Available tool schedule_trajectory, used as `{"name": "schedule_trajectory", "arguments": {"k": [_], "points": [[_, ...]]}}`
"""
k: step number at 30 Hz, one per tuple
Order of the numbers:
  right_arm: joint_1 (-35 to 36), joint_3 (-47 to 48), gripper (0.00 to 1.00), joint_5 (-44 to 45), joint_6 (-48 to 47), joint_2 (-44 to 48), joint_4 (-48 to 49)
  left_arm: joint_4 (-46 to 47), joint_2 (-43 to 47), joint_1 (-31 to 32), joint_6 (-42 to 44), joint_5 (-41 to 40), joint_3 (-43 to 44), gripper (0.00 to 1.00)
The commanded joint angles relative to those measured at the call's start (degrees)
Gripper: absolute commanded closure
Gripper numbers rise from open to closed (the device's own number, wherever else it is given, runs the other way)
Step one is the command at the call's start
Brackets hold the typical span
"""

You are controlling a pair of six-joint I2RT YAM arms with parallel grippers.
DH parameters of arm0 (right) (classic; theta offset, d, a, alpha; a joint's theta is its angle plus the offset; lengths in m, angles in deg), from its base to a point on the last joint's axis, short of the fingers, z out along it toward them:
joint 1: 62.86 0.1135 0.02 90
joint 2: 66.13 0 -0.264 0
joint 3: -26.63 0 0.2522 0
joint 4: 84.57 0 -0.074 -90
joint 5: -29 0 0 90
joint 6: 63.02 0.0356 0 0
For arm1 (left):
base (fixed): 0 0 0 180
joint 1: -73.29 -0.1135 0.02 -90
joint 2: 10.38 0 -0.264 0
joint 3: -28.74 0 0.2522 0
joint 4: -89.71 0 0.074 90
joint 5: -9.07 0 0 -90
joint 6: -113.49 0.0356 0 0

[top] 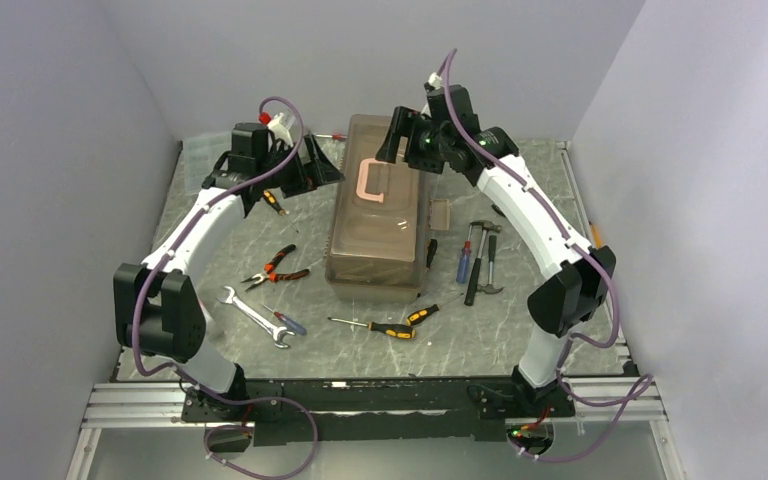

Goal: Pack the tool kit

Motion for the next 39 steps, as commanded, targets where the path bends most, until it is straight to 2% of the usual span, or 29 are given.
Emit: {"name": "schedule_trajectory", "arguments": {"k": [1,6,10,19,23,28,30,31,33,36,37,39], "points": [[-1.2,-3.9,0.16,-8.5,2.9,1.9,6.8,1.7,4.3,-0.2,0.2,-1.8,0.3,0.01],[-0.2,-3.7,0.15,-9.8,5.2,-0.7,8.4,4.6,8.2,-0.2,-0.8,-3.5,-3.6,0.02],[1.2,-1.9,0.16,-6.3,5.6,-2.5,7.2,3.6,9.8,-0.3,0.0,-4.0,-4.9,0.02],[4.1,3.3,0.25,-0.8,8.5,-8.8,4.7,4.0,11.2,-1.5,0.1,-3.9,-6.8,0.03],[4.3,4.7,0.42,1.3,10.0,-10.8,3.5,5.0,11.0,-3.3,-0.7,-2.3,-7.1,0.12],[6.1,10.9,0.47,9.8,11.6,-13.6,-3.9,6.2,9.5,-3.6,-1.0,-1.2,-7.3,0.24],[6.9,14.4,0.47,13.8,12.9,-15.1,-7.9,8.5,8.2,-3.6,-1.9,-0.6,-8.0,0.33],[7.2,16.1,0.47,15.0,13.4,-16.0,-9.8,9.6,7.4,-3.6,-2.5,-0.1,-8.3,0.4],[7.7,18.6,0.47,17.0,14.3,-17.4,-12.7,12.1,5.3,-3.6,-3.8,1.4,-9.0,0.6],[7.9,16.9,0.47,16.1,15.3,-17.4,-12.4,16.0,2.4,-3.6,-6.5,3.3,-9.8,0.87],[7.9,15.4,0.47,15.7,15.6,-16.8,-11.5,16.6,1.5,-3.6,-7.0,3.6,-9.8,0.93],[7.9,12.1,0.47,14.3,16.1,-15.6,-9.0,18.3,-0.3,-3.6,-8.2,4.3,-9.6,0.98]]}}
